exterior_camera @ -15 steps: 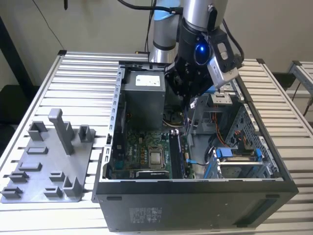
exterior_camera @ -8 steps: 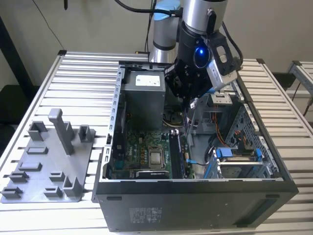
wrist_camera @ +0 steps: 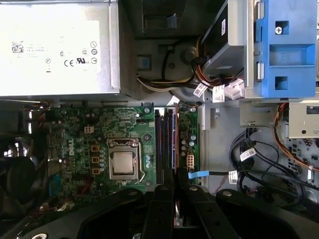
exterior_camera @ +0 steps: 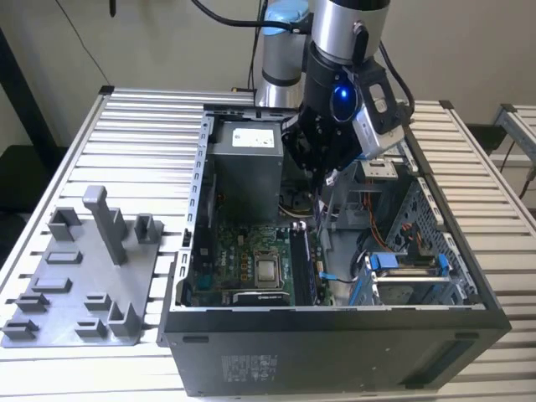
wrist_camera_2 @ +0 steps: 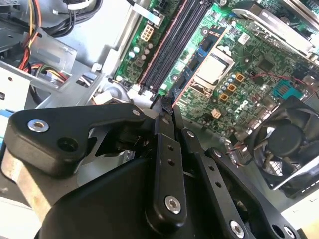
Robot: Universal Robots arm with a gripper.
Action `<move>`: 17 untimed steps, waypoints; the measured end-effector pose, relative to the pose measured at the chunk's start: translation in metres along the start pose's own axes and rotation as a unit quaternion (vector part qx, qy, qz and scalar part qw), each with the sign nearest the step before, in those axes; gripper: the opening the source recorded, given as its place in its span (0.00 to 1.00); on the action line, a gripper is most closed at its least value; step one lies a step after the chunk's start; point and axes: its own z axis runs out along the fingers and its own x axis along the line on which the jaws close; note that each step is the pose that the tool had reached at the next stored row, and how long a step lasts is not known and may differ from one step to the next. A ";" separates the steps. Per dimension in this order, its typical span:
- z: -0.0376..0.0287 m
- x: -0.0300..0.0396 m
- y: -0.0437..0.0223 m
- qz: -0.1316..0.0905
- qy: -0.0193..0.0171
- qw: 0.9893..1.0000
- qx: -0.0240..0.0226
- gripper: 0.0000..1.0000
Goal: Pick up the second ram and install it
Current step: 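Insert the second ram into the second slot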
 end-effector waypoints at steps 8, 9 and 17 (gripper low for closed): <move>0.0080 0.0001 -0.0003 0.000 0.000 1.000 0.000 0.14; 0.0092 0.0001 -0.0004 0.000 0.000 1.000 0.000 0.14; 0.0176 -0.0009 -0.0077 0.000 0.000 1.000 0.000 0.14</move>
